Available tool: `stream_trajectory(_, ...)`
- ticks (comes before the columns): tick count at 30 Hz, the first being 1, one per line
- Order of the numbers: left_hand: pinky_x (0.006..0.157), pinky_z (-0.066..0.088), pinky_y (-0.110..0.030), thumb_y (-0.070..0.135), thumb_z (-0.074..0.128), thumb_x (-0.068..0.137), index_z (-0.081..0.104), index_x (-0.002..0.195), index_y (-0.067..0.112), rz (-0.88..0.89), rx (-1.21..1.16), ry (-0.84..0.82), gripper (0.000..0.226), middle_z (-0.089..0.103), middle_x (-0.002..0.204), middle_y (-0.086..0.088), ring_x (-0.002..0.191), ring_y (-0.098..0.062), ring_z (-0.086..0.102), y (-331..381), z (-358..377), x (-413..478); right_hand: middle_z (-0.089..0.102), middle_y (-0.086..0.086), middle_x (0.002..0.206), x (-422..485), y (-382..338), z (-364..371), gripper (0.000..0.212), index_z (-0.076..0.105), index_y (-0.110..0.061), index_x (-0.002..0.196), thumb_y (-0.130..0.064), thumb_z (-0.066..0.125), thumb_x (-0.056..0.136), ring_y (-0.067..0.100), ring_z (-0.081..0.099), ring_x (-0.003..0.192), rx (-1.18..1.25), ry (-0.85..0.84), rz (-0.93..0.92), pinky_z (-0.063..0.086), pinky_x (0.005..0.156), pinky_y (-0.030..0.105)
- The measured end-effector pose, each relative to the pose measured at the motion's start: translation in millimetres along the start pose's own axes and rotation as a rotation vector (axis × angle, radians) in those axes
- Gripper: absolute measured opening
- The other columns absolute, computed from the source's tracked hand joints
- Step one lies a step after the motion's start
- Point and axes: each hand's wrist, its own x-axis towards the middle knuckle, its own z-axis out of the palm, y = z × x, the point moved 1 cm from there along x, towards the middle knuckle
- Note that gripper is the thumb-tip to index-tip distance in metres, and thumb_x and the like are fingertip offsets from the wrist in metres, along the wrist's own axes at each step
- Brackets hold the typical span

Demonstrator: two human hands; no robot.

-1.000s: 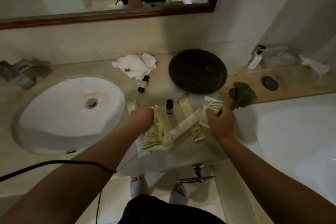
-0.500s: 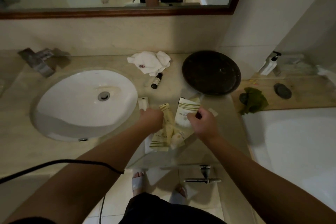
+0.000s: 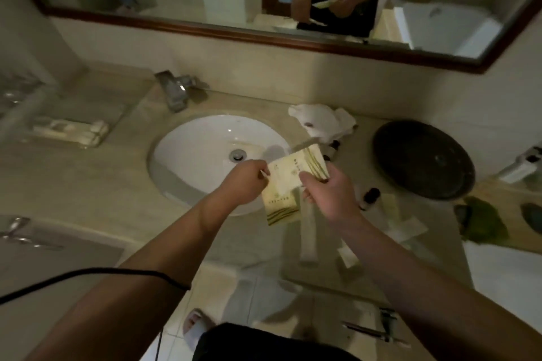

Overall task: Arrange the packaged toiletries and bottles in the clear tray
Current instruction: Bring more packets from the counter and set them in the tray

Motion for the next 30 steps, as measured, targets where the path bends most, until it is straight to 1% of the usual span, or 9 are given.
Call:
stream_trajectory(3,0.076,0.055,-0.036,0.006,0.055,0.086,0.069,0.098,0.013,-0.103,-0.118,0.122,0.02,0.07,0.093,-0.006,0.085,-0.023,0.067,-56.6,-50.3,-16.0,0.074,0.002,0.08,8.0,-25.7,67.5,0.016,0.066,-0.014,0.103,-0.013,0.068,0.088,0.011,0.072,0.06,-0.038,-0.081,0.001,0.054,0.049,0.022)
stream_trajectory(6,0.074,0.056,-0.039,0.005,0.057,0.084,0.066,0.08,0.016,-0.216,-0.217,0.218,0.014,0.072,0.084,-0.01,0.077,-0.025,0.068,-121.7,-102.8,-38.2,0.075,0.0,0.086,8.9,-49.9,144.3,0.01,0.066,-0.021,0.097,-0.016,0.062,0.09,0.015,0.074,0.066,-0.047,-0.152,-0.017,0.057,0.056,0.028)
stream_trajectory(8,0.069,0.057,-0.041,0.005,0.058,0.082,0.062,0.072,0.017,-0.29,-0.302,0.301,0.017,0.07,0.077,-0.011,0.073,-0.028,0.068,-166.6,-137.1,-54.8,0.073,-0.004,0.087,8.8,-65.2,197.1,0.01,0.068,-0.023,0.094,-0.017,0.06,0.09,0.011,0.071,0.073,-0.085,-0.187,-0.045,0.055,0.06,0.022)
stream_trajectory(10,0.068,0.057,-0.041,0.005,0.058,0.081,0.062,0.068,0.018,-0.354,-0.353,0.383,0.018,0.07,0.075,-0.01,0.07,-0.027,0.068,-209.8,-171.6,-70.0,0.07,-0.003,0.085,10.4,-79.4,248.1,0.014,0.071,-0.013,0.1,-0.016,0.062,0.09,0.005,0.064,0.071,-0.087,-0.186,-0.042,0.046,0.052,0.008)
stream_trajectory(13,0.069,0.058,-0.041,0.007,0.056,0.082,0.064,0.075,0.012,-0.436,-0.418,0.449,0.012,0.073,0.081,-0.01,0.071,-0.024,0.069,-266.3,-215.4,-87.9,0.068,0.005,0.096,18.3,-93.7,314.8,0.024,0.068,-0.009,0.111,-0.021,0.061,0.092,0.008,0.057,0.07,-0.041,-0.154,0.039,0.038,0.043,0.004)
stream_trajectory(17,0.072,0.058,-0.043,0.008,0.056,0.085,0.064,0.079,0.011,-0.494,-0.444,0.498,0.011,0.073,0.084,-0.013,0.075,-0.027,0.07,-322.2,-259.2,-96.0,0.068,0.008,0.107,25.1,-105.7,385.2,0.032,0.065,-0.006,0.121,-0.021,0.055,0.094,0.018,0.06,0.086,-0.02,-0.194,0.113,0.044,0.061,0.024)
stream_trajectory(23,0.075,0.06,-0.044,0.008,0.057,0.085,0.067,0.085,0.008,-0.538,-0.503,0.522,0.01,0.071,0.086,-0.012,0.079,-0.024,0.07,-378.4,-305.6,-61.9,0.072,0.006,0.109,59.4,-115.5,462.3,0.026,0.069,-0.013,0.114,-0.02,0.061,0.09,0.02,0.067,0.095,-0.018,-0.261,0.132,0.053,0.082,0.036)
stream_trajectory(27,0.065,0.058,-0.033,0.006,0.058,0.087,0.066,0.088,0.009,-0.583,-0.531,0.567,0.008,0.069,0.087,-0.009,0.076,-0.02,0.068,-405.5,-340.4,-27.9,0.07,0.006,0.11,99.9,-123.8,505.8,0.023,0.067,-0.01,0.115,-0.016,0.06,0.094,0.019,0.064,0.09,-0.014,-0.321,0.153,0.048,0.07,0.027)
stream_trajectory(30,0.066,0.057,-0.034,0.004,0.059,0.085,0.065,0.083,0.012,-0.61,-0.509,0.601,0.01,0.067,0.08,-0.007,0.072,-0.021,0.066,-424.3,-363.6,-2.6,0.068,0.008,0.118,122.3,-132.7,531.7,0.028,0.065,-0.005,0.121,-0.011,0.059,0.094,0.024,0.065,0.098,-0.038,-0.291,0.166,0.046,0.068,0.02)
